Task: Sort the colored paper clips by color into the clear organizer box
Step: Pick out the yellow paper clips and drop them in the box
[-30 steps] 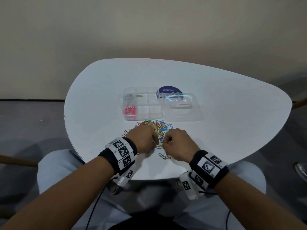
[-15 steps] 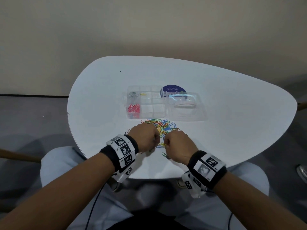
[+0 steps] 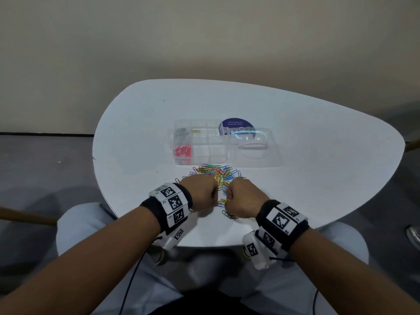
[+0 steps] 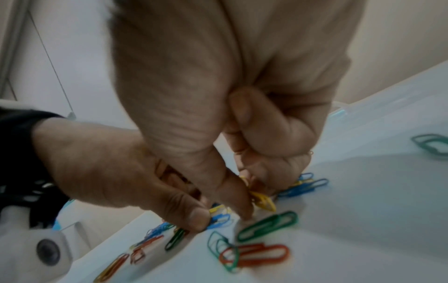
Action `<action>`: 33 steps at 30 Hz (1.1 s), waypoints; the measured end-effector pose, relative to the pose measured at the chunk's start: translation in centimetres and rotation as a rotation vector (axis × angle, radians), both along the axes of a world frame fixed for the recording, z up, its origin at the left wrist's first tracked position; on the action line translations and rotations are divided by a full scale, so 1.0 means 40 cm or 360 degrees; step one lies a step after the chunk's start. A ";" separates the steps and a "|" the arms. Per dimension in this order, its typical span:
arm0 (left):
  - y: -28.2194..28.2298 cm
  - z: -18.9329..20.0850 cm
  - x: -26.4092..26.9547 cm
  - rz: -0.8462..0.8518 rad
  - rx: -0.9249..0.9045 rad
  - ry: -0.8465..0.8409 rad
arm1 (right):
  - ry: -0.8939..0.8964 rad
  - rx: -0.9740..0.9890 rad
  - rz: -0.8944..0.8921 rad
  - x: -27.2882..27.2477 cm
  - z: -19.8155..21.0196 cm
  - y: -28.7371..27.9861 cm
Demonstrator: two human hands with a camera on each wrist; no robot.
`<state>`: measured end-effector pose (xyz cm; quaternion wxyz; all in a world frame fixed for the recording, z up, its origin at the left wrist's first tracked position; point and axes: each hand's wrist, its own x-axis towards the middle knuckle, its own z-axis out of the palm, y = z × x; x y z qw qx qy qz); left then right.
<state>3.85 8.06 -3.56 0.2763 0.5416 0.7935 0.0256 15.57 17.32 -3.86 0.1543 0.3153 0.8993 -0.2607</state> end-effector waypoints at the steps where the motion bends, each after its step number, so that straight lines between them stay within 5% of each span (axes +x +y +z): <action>1: -0.002 -0.001 -0.001 -0.0008 -0.0001 0.0023 | 0.0016 -0.0023 -0.0024 0.001 0.000 0.004; 7: -0.018 0.003 -0.027 0.0108 0.0144 -0.0214 | 0.0223 -0.0141 -0.0195 0.021 0.019 0.029; 10: -0.020 0.025 -0.043 0.0391 0.0168 -0.0734 | 0.0401 -0.0192 -0.0283 0.023 0.052 0.039; 14: -0.015 0.038 -0.043 0.1188 0.0350 -0.1876 | 0.0579 -0.0334 -0.0325 0.009 0.108 0.026; 17: -0.002 0.037 -0.027 0.1408 0.0553 -0.2330 | 0.0701 -0.0415 -0.0303 -0.013 0.150 0.000; 27: 0.037 -0.021 0.010 0.1578 0.0620 -0.2832 | 0.0711 -0.0182 -0.0221 -0.058 0.162 -0.035; 33: 0.040 -0.002 0.029 0.1762 0.0553 -0.2910 | 0.0726 -0.0211 -0.0219 -0.038 0.172 0.014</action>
